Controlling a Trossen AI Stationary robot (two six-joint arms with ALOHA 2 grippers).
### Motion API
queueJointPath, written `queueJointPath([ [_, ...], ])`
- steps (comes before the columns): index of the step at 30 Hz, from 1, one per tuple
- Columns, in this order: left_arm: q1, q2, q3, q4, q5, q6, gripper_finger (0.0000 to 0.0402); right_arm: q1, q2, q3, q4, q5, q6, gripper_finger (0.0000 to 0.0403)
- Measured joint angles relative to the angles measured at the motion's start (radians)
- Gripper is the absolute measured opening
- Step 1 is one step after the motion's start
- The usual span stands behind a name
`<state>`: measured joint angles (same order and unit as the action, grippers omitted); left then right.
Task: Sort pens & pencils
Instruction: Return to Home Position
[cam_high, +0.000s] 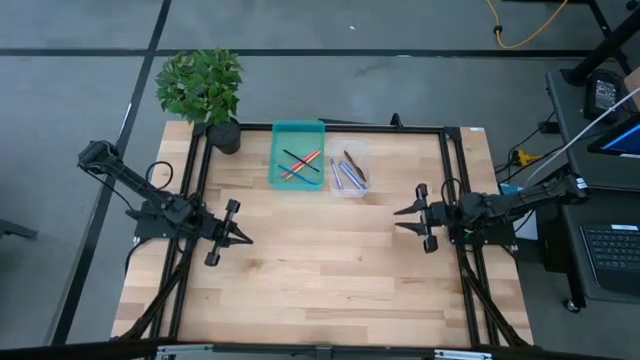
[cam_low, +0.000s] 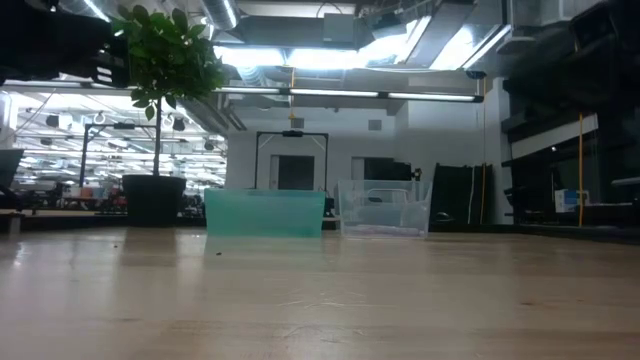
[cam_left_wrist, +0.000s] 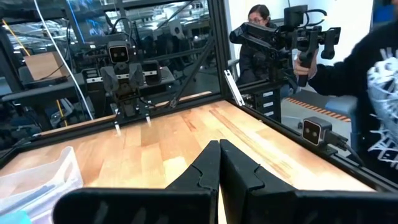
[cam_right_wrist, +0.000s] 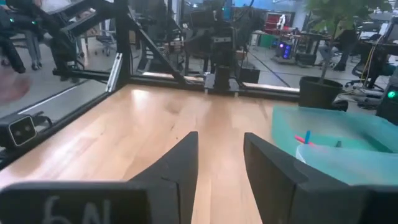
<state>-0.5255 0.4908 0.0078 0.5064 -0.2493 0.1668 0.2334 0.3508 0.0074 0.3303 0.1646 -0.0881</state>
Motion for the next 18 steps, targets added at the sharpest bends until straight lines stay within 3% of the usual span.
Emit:
queueJointPath([
  [18, 0.000, 0.000, 0.000, 0.000, -0.002, 0.000, 0.0000, 0.000, 0.000, 0.001, -0.026, 0.000, 0.012, 0.0129],
])
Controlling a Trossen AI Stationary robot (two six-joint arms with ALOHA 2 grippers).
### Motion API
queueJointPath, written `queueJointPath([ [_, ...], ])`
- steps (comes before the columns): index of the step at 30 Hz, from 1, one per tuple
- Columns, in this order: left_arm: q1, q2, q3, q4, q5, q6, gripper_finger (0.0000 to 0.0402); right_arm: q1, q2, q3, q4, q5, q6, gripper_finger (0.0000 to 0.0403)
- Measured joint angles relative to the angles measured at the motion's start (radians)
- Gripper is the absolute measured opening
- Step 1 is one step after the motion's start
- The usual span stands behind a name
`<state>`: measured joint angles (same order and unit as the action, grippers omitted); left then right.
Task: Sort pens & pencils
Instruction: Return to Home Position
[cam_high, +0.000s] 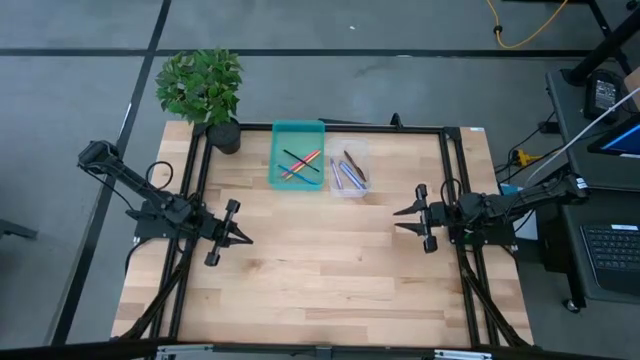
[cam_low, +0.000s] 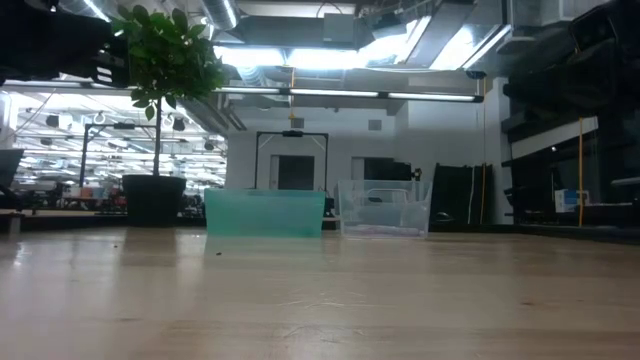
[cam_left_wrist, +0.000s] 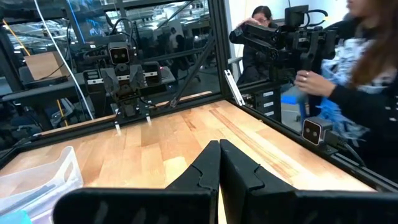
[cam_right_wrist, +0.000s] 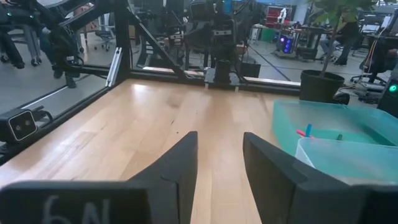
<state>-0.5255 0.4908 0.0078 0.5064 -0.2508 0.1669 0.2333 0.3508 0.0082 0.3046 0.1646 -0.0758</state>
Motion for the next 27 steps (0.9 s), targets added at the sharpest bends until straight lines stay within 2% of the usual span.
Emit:
queueJointPath([
  [5, 0.000, 0.000, 0.000, 0.000, 0.000, 0.000, 0.0000, 0.000, -0.036, 0.000, -0.006, 0.000, -0.010, 0.0129],
  [10, 0.000, 0.000, 0.000, 0.000, 0.000, 0.000, 0.0000, -0.014, -0.190, 0.001, -0.030, -0.002, -0.008, 0.0129],
  [15, 0.000, 0.000, 0.000, 0.000, 0.000, 0.000, 0.0000, -0.014, -0.348, 0.003, -0.235, -0.070, -0.011, 0.0129],
  [17, 0.000, 0.000, 0.000, 0.000, 0.000, 0.000, 0.0000, -0.014, -0.346, 0.002, -0.257, -0.071, -0.004, 0.0129],
  [27, 0.000, 0.000, 0.000, 0.001, -0.001, 0.000, 0.0000, -0.014, -0.338, 0.002, -0.149, -0.071, 0.033, 0.0129],
])
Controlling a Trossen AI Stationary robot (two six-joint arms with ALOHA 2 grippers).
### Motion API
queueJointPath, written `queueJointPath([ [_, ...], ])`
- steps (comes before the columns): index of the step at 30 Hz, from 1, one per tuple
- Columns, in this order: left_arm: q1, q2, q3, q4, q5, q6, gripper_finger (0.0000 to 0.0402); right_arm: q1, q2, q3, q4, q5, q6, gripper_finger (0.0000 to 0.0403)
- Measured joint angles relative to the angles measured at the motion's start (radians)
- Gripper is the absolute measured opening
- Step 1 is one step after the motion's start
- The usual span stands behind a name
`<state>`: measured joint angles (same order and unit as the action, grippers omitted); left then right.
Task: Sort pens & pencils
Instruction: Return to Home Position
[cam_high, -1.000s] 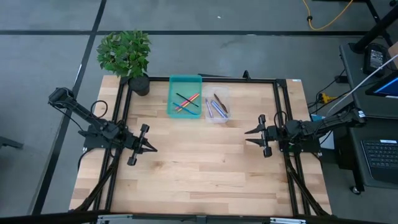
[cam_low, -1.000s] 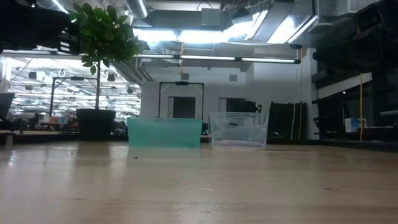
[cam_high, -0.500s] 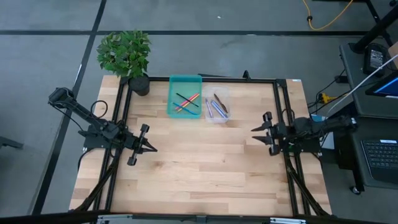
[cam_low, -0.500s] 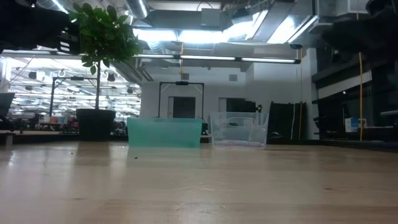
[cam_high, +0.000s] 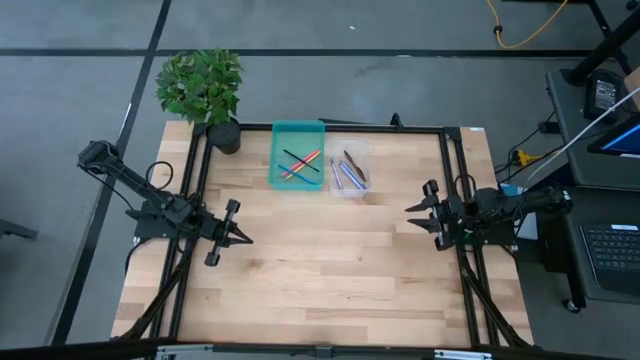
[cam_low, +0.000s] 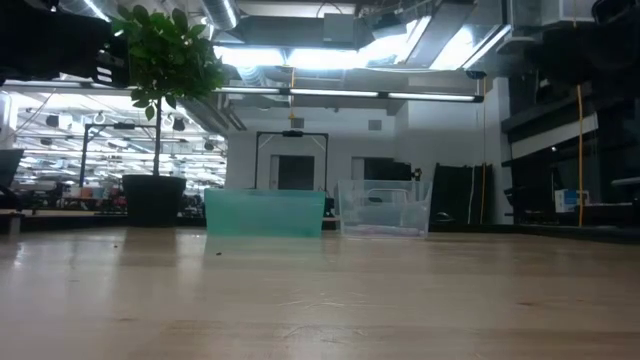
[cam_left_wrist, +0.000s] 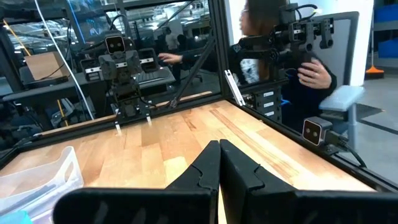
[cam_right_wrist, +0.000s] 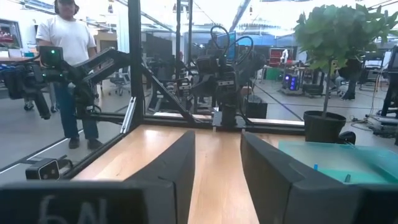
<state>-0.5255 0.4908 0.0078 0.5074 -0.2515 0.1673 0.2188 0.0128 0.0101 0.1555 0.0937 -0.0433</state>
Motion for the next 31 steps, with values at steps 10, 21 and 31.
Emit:
queueJointPath([
  [10, 0.000, 0.000, 0.000, -0.001, 0.000, 0.000, 0.0000, 0.000, 0.000, 0.000, -0.003, 0.000, 0.012, 0.0129],
  [21, 0.000, 0.000, 0.000, -0.001, -0.001, 0.000, 0.0000, 0.000, 0.000, 0.000, -0.003, 0.000, 0.011, 0.0129],
  [31, 0.000, 0.000, 0.000, -0.001, -0.001, 0.000, 0.0000, 0.000, 0.000, 0.000, -0.003, 0.000, 0.011, 0.0129],
])
